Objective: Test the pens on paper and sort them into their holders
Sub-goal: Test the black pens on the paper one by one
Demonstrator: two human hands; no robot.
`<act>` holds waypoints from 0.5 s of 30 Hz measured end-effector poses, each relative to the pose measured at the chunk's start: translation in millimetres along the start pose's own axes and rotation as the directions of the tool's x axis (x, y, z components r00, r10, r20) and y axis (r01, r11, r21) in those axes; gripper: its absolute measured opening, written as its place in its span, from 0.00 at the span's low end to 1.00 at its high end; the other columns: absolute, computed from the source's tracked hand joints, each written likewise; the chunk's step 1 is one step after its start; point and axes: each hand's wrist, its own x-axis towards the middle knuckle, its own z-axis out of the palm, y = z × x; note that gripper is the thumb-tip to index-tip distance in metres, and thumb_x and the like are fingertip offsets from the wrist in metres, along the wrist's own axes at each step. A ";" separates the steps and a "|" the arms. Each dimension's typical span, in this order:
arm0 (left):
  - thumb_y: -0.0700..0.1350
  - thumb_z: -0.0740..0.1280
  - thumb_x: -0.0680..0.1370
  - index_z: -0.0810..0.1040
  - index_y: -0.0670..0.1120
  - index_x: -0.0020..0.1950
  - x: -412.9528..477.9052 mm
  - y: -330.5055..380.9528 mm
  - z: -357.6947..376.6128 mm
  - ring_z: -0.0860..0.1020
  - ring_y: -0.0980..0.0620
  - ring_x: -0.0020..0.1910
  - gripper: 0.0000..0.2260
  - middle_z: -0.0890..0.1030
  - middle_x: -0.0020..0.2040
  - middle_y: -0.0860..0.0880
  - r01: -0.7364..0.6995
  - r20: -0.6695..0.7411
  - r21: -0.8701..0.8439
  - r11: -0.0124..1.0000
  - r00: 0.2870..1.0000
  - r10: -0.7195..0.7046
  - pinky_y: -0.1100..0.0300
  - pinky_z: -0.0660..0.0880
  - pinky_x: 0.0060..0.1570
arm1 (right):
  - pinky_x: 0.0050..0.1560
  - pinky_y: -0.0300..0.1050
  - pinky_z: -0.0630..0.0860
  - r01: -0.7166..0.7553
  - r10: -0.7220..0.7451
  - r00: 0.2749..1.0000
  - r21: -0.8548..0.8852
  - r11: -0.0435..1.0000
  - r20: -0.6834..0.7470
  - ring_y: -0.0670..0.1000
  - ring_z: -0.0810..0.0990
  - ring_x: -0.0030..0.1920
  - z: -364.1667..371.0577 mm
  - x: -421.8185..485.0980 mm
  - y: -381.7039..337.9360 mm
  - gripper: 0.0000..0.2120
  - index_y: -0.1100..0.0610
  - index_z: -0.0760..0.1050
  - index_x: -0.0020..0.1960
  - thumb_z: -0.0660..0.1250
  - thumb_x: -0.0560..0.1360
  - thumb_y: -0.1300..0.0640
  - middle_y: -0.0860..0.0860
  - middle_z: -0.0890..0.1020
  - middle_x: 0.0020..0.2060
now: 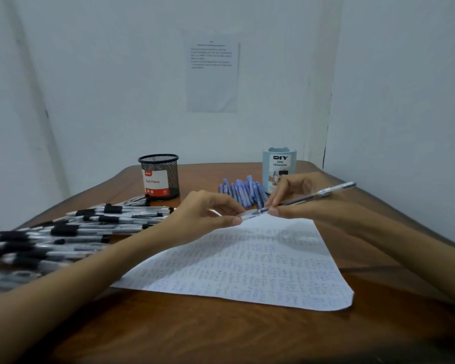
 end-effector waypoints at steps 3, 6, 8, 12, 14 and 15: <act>0.43 0.70 0.73 0.81 0.48 0.50 -1.2 1.0 1.2 0.80 0.59 0.44 0.06 0.82 0.44 0.55 0.002 -0.012 -0.020 1.000 1.000 -0.002 0.68 0.77 0.45 | 0.50 0.58 0.80 -0.031 0.031 1.000 -0.005 1.000 -0.006 0.59 0.83 0.45 1.8 -1.0 3.5 0.05 0.63 0.78 0.41 0.74 0.67 0.67 0.59 0.84 0.42; 0.42 0.71 0.73 0.81 0.46 0.50 -1.8 2.8 4.0 0.81 0.58 0.43 0.07 0.83 0.44 0.52 -0.008 -0.045 -0.044 0.999 0.999 0.006 0.66 0.77 0.45 | 0.51 0.60 0.79 -0.039 0.041 0.999 0.047 0.998 -0.029 0.61 0.83 0.45 6.8 -3.2 4.1 0.06 0.62 0.78 0.40 0.75 0.66 0.66 0.59 0.84 0.42; 0.40 0.72 0.71 0.82 0.44 0.48 -3.0 4.7 7.0 0.81 0.57 0.42 0.07 0.83 0.43 0.49 -0.031 -0.085 -0.051 0.998 0.996 0.027 0.67 0.77 0.44 | 0.51 0.58 0.79 -0.032 0.036 0.998 0.080 0.996 -0.043 0.61 0.83 0.45 12.4 -4.3 4.9 0.07 0.62 0.78 0.38 0.75 0.65 0.68 0.61 0.84 0.41; 0.37 0.74 0.68 0.82 0.41 0.44 -7.8 8.2 13.0 0.81 0.59 0.39 0.06 0.83 0.40 0.51 -0.092 -0.135 -0.008 0.996 0.987 0.090 0.68 0.77 0.41 | 0.41 0.41 0.80 -0.020 0.026 0.998 0.113 0.993 -0.053 0.54 0.82 0.39 22.8 -8.2 6.5 0.07 0.64 0.78 0.36 0.75 0.63 0.71 0.61 0.83 0.37; 0.37 0.74 0.68 0.82 0.41 0.44 -8.8 9.1 13.1 0.80 0.59 0.38 0.06 0.82 0.39 0.53 -0.103 -0.155 -0.005 0.995 0.983 0.101 0.68 0.77 0.41 | 0.37 0.36 0.78 -0.011 0.019 0.999 0.143 0.990 -0.051 0.50 0.81 0.36 24.6 -8.4 5.3 0.07 0.63 0.78 0.35 0.74 0.63 0.71 0.56 0.82 0.34; 0.37 0.74 0.68 0.82 0.42 0.43 -9.0 9.9 12.7 0.80 0.60 0.38 0.05 0.82 0.39 0.54 -0.103 -0.163 -0.018 0.995 0.982 0.099 0.68 0.77 0.41 | 0.36 0.35 0.77 -0.012 0.023 0.998 0.169 0.985 -0.060 0.48 0.81 0.35 24.4 -8.0 5.2 0.08 0.62 0.77 0.35 0.74 0.63 0.72 0.54 0.82 0.33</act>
